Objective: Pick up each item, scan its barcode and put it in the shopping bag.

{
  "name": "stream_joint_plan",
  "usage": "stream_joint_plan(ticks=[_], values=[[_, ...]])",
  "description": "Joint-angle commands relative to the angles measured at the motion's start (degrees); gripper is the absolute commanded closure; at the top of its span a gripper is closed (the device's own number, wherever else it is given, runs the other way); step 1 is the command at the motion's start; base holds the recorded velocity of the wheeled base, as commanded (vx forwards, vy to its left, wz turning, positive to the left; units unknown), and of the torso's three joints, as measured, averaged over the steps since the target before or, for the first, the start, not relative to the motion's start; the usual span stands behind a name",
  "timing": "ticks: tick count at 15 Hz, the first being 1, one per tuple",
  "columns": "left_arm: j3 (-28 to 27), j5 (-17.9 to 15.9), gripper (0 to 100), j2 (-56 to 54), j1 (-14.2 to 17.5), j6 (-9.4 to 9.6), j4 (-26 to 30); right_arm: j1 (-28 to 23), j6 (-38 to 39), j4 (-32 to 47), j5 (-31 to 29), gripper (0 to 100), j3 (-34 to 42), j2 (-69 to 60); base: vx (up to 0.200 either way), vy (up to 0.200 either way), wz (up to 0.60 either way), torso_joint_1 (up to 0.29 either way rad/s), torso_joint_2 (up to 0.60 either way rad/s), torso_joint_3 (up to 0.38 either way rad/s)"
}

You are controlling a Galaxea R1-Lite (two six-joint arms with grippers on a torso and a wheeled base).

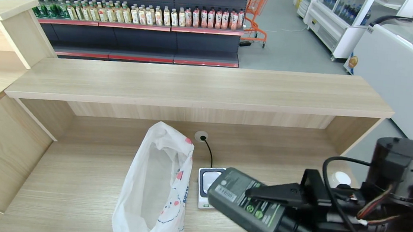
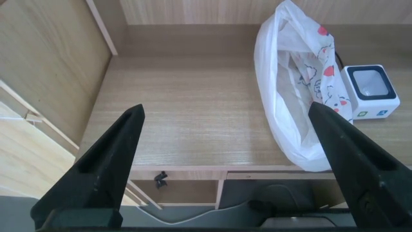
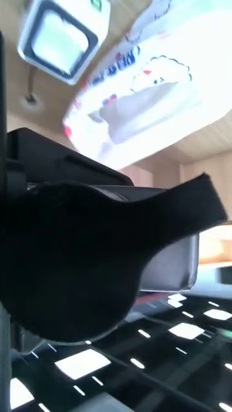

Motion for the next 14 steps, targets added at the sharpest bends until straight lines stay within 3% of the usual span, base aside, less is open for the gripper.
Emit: stream_joint_plan(ticks=[1,3,4,5,7,8,10,14], values=[[0.01,0.02,0,-0.02,0.00,-0.01,0.02,-6.56,21.51,5.78,-3.87,100,4.54,-13.38,0.000,0.000,0.00,0.000,0.00,0.000],[0.01,0.02,0,-0.02,0.00,-0.01,0.02,-16.58,51.39,14.57,-11.08,100,0.76,-22.25,0.000,0.000,0.00,0.000,0.00,0.000],[0.01,0.02,0,-0.02,0.00,-0.01,0.02,-18.60,63.61,16.24,-14.68,100,0.76,-24.10,0.000,0.000,0.00,0.000,0.00,0.000],[0.01,0.02,0,-0.02,0.00,-0.01,0.02,-20.44,83.21,19.22,-19.87,100,1.02,-25.24,0.000,0.000,0.00,0.000,0.00,0.000],[0.01,0.02,0,-0.02,0.00,-0.01,0.02,-20.27,102.81,28.80,-21.89,100,1.20,-24.27,0.000,0.000,0.00,0.000,0.00,0.000],[0.01,0.02,0,-0.02,0.00,-0.01,0.02,-20.18,109.66,33.02,-21.80,100,1.29,-22.25,0.000,0.000,0.00,0.000,0.00,0.000],[0.01,0.02,0,-0.02,0.00,-0.01,0.02,-19.39,117.75,33.55,-21.71,100,1.46,-16.19,0.000,0.000,0.00,0.000,0.00,0.000],[0.01,0.02,0,-0.02,0.00,-0.01,0.02,-19.13,120.91,29.51,-21.80,100,-1.35,-6.26,0.000,0.000,0.00,0.000,0.00,0.000]])
